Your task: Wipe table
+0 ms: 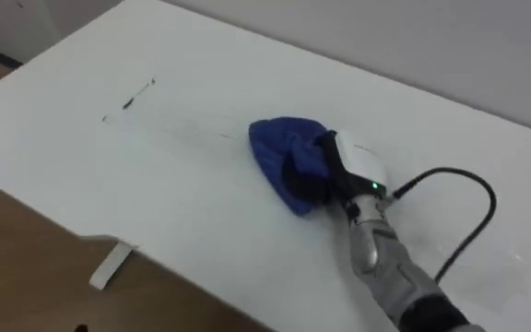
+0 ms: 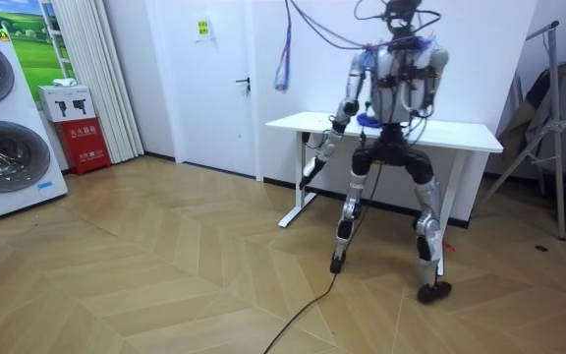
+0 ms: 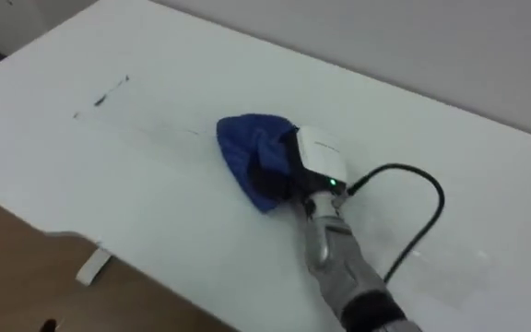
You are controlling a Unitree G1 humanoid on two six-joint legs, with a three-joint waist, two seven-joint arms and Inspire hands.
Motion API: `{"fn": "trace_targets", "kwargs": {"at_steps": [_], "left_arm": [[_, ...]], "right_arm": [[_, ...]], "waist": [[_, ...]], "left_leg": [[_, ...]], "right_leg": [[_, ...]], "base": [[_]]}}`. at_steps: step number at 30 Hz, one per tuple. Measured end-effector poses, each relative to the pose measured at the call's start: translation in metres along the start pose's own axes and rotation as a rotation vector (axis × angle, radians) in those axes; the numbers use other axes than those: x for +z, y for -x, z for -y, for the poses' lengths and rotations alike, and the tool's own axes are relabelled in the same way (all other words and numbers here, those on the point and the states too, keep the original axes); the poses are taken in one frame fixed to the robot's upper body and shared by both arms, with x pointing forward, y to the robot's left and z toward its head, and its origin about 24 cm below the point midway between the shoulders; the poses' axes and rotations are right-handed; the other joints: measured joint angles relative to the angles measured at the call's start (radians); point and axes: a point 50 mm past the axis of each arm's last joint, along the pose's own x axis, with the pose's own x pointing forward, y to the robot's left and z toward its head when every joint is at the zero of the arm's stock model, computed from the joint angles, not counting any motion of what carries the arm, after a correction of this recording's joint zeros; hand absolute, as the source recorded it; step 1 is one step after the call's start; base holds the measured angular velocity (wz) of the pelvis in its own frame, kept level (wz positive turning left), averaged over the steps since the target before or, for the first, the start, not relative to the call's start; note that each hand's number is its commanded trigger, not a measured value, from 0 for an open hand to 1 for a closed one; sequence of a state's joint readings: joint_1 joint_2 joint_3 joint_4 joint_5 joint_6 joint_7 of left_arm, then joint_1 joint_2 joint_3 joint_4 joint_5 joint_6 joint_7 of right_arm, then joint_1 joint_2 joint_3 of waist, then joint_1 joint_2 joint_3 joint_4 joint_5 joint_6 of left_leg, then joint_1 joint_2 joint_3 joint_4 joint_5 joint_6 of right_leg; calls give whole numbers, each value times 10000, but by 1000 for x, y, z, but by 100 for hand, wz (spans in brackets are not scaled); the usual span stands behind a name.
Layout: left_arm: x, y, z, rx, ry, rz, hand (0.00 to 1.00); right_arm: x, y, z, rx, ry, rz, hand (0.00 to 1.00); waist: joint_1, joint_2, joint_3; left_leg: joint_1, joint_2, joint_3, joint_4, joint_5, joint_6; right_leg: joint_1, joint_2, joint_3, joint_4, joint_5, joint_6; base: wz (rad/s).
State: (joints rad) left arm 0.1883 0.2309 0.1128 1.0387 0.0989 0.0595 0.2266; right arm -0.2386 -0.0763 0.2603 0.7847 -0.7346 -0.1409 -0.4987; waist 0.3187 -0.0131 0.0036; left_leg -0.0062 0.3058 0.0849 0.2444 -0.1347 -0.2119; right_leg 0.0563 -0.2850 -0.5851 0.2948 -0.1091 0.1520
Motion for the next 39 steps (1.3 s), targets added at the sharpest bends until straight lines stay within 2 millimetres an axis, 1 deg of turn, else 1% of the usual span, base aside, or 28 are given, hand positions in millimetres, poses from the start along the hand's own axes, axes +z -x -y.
{"fn": "trace_targets", "kwargs": {"at_steps": [1, 3, 4, 5, 6, 7, 8, 9, 10, 11, 12, 13, 14, 15, 16, 17, 19, 20, 21, 22, 23, 24, 25, 30, 31, 32, 33, 39], "left_arm": [[1, 1, 4, -102, 65, 36, 0], [0, 2, 9, -235, 142, 143, 0], [0, 2, 9, -186, 147, 169, 0], [-1, 3, 10, -200, 167, 174, 0], [-3, 4, 13, -277, 165, 98, 0], [-5, 5, 15, -331, 154, 23, 0], [-9, 7, 20, -448, 84, -86, 0], [-16, 9, 24, -583, 36, -303, 0], [-22, 11, 26, -676, -1, -493, 0], [-23, 12, 28, -730, -6, -532, 0], [-26, 13, 30, -885, -32, -758, 0], [-32, 15, 32, -937, 29, -1055, 0], [-32, 15, 32, -973, 105, -1156, 0], [-34, 15, 32, -985, 199, -1289, 0], [-34, 15, 32, -971, 214, -1320, 0], [-35, 16, 30, -935, 227, -1325, 0], [-32, 15, 28, -811, 260, -1168, 0], [-30, 15, 28, -784, 277, -1098, 0], [-29, 15, 28, -745, 287, -1024, 0], [-23, 14, 26, -666, 404, -789, 0], [-20, 13, 23, -580, 521, -665, 0], [-15, 12, 18, -401, 683, -459, 0], [-10, 11, 16, -257, 799, -229, 0], [9, 9, 17, -336, 1397, 591, 0], [10, 10, 17, -334, 1471, 690, 0], [12, 9, 17, -340, 1506, 759, 0], [13, 10, 19, -372, 1614, 781, 0], [14, 13, 31, -668, 1707, 775, 0]], "right_arm": [[-5, 1, 5, -170, 11, -43, 100], [-26, 9, 16, -402, 198, -450, 100], [-33, 11, 20, -449, 277, -613, 100], [-33, 10, 20, -378, 317, -660, 100], [-33, 8, 21, -233, 341, -767, 100], [-31, 7, 21, -132, 387, -748, 100], [-23, 3, 22, 27, 481, -634, 100], [-10, -3, 19, 317, 531, -398, 100], [-1, -9, 19, 533, 684, -167, 100], [3, -13, 21, 581, 712, -54, 100], [9, -19, 24, 607, 786, 126, 100], [17, -24, 27, 637, 959, 394, 100], [21, -25, 26, 619, 1003, 542, 100], [23, -24, 24, 570, 1002, 643, 100], [22, -22, 23, 512, 989, 615, 100], [18, -17, 19, 474, 1007, 638, 100], [12, -3, 8, 387, 644, 670, 100], [11, 0, 6, 328, 568, 699, 100], [7, 7, 3, 234, 422, 714, 100], [3, 15, 0, 124, 254, 630, 100], [0, 20, -3, 84, 181, 578, 100], [-5, 28, -6, 59, 75, 450, 100], [-9, 33, -8, 29, 14, 332, 100], [-6, 36, -8, -14, -123, 452, 100], [-4, 35, -6, 35, -111, 521, 62], [-2, 34, -5, 57, -97, 562, 40], [-1, 33, -5, 164, -25, 646, 0], [-2, 33, -3, 244, 177, 660, 0]], "waist": [[-164, 43, 5], [-399, 38, -5], [-366, -45, 1], [-362, -60, 7], [-326, -60, 10], [-255, -47, 2], [-86, 12, -8], [39, 96, 14], [225, 107, 39], [279, 117, 54], [452, 265, 119], [771, 300, 107], [772, 326, 123], [680, 312, 112], [660, 349, 121], [579, 343, 101], [102, 314, 77], [-33, 306, 74], [-270, 266, 28], [-501, 256, 27], [-623, 229, 18], [-797, 188, -33], [-859, 145, -66], [-919, 103, -56], [-908, 104, -56], [-909, 102, -55], [-913, 98, -53], [-933, -10, -26]], "left_leg": [[43, 100, 77, -89, 87, -33], [138, 190, 426, -20, 126, 7], [121, 216, 733, 212, 168, 81], [98, 244, 819, 372, 175, 127], [71, 304, 842, 669, 211, 330], [70, 319, 841, 794, 256, 410], [-17, 372, 822, 1106, 366, 578], [-223, 263, 771, 1527, 221, 817], [-412, -396, 415, 1588, -372, 1031], [-471, -875, 283, 1460, -657, 1138], [-446, -1567, 134, 1105, -846, 1214], [-375, -1659, 247, 853, -798, 1269], [-393, -1693, 256, 713, -775, 1279], [-390, -1801, 202, 468, -682, 1328], [-339, -1837, 201, 366, -654, 1349], [-210, -1886, 195, 270, -630, 1374], [-9, -2024, 58, 80, -618, 1428], [20, -2064, 19, 20, -607, 1448], [111, -2163, -27, -127, -566, 1503], [243, -2192, -41, -168, -566, 1513], [342, -2216, -41, -215, -562, 1520], [494, -2268, -42, -360, -547, 1544], [676, -2292, -18, -484, -542, 1553], [887, -2292, 282, -745, -564, 1593], [875, -2286, 350, -767, -563, 1595], [867, -2285, 371, -772, -563, 1595], [860, -2285, 397, -794, -562, 1596], [863, -2288, 370, -849, -561, 1596]], "right_leg": [[-79, 104, 5, 180, -160, -67], [-283, 375, 90, 570, -713, -276], [-380, 501, 212, 688, -927, -311], [-400, 607, 345, 686, -978, -382], [-436, 868, 770, 674, -1075, -528], [-479, 972, 1053, 704, -1124, -600], [-584, 1161, 1502, 716, -1182, -741], [-631, 1357, 2048, 662, -1091, -972], [-701, 1420, 2761, 655, -1031, -1059], [-743, 1388, 3075, 607, -1012, -1064], [-934, 1390, 3261, 481, -900, -1069], [-1097, 1503, 3341, 294, -722, -1040], [-1120, 1501, 3313, 208, -658, -1016], [-1056, 1496, 3318, 21, -558, -920], [-980, 1490, 3309, -105, -504, -886], [-775, 1483, 3246, -371, -399, -846], [-447, 1359, 2821, -604, -344, -764], [-386, 1330, 2772, -647, -342, -737], [-249, 1267, 2728, -779, -326, -667], [-26, 1240, 2583, -850, -291, -611], [43, 1221, 2437, -942, -280, -592], [233, 1177, 2241, -1082, -280, -566], [348, 1165, 2217, -1136, -265, -539], [362, 1133, 2132, -1100, -240, -510], [298, 1132, 2144, -1079, -237, -514], [269, 1133, 2168, -1071, -237, -514], [251, 1133, 2183, -1073, -236, -513], [274, 1143, 2133, -1106, -238, -510]], "base": [[0], [-15], [-23], [-31], [-30], [-41], [-44], [-55], [-41], [-45], [-66], [-65], [-35], [10], [16], [16], [22], [21], [17], [18], [16], [6], [-4], [-20], [-16], [-11], [-5], [0]]}}
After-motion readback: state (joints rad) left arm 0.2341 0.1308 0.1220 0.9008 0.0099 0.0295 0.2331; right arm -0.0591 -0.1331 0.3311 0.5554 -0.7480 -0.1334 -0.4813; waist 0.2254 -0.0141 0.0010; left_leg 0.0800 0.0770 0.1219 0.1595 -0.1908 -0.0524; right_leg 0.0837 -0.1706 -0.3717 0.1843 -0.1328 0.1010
